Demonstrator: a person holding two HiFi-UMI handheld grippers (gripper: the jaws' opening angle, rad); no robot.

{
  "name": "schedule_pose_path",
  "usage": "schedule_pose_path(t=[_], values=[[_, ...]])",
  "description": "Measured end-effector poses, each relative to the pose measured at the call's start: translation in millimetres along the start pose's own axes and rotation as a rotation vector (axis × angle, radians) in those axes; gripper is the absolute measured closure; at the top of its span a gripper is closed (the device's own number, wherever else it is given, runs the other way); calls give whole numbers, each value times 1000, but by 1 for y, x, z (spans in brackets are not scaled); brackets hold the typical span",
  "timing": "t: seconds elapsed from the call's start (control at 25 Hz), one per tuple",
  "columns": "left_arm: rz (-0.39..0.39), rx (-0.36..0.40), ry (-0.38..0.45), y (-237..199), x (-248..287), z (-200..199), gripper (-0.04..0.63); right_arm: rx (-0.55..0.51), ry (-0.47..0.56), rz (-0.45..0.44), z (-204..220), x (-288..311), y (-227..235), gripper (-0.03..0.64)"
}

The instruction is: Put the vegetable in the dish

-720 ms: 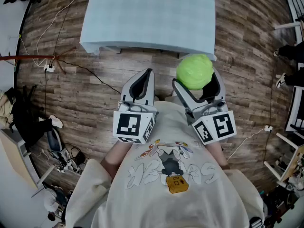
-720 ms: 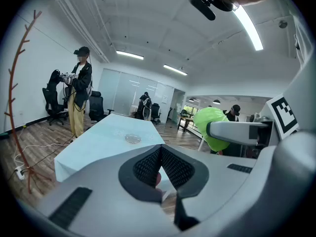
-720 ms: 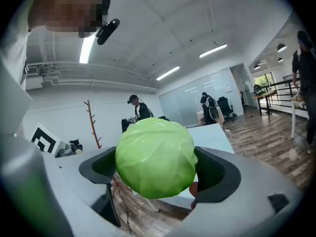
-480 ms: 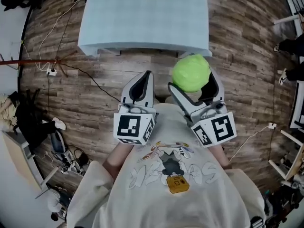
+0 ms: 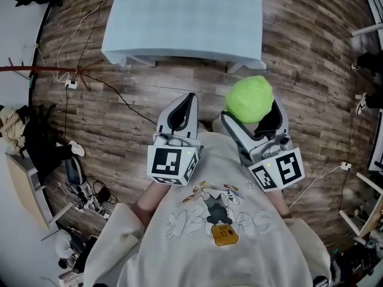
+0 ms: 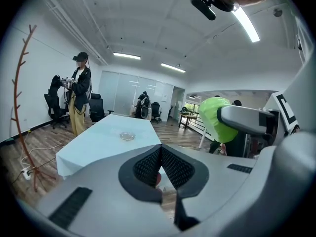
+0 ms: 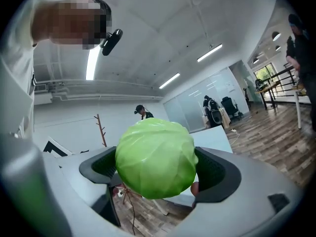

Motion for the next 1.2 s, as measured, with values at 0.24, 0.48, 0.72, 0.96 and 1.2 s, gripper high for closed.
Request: schedule_pose_path(t=[0.24,0.48,0.72,0.96,1.2], values=[[-26,14,-24,24,6,5,589,19,-5,-5,-3,-19,30,129],[-64,-2,-37,45,8,24,589,38,3,-8,5,-41,53,129],[-100,-8,-41,39,15,20,589,46,-24,-55,7,-23,61,129],[-91,-14,-32,18,36,12,589,52,-34,-74,10,11,61,129],[-75,-16,-29,-32,69,-10,589,41,-46,-69,5,68,58,129]])
Point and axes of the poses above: the fingertips, and each gripper's own axes: x forward along the fingers, y to its right, z out of its underside, the point moved 4 cm from there along -x, backward along the fingers
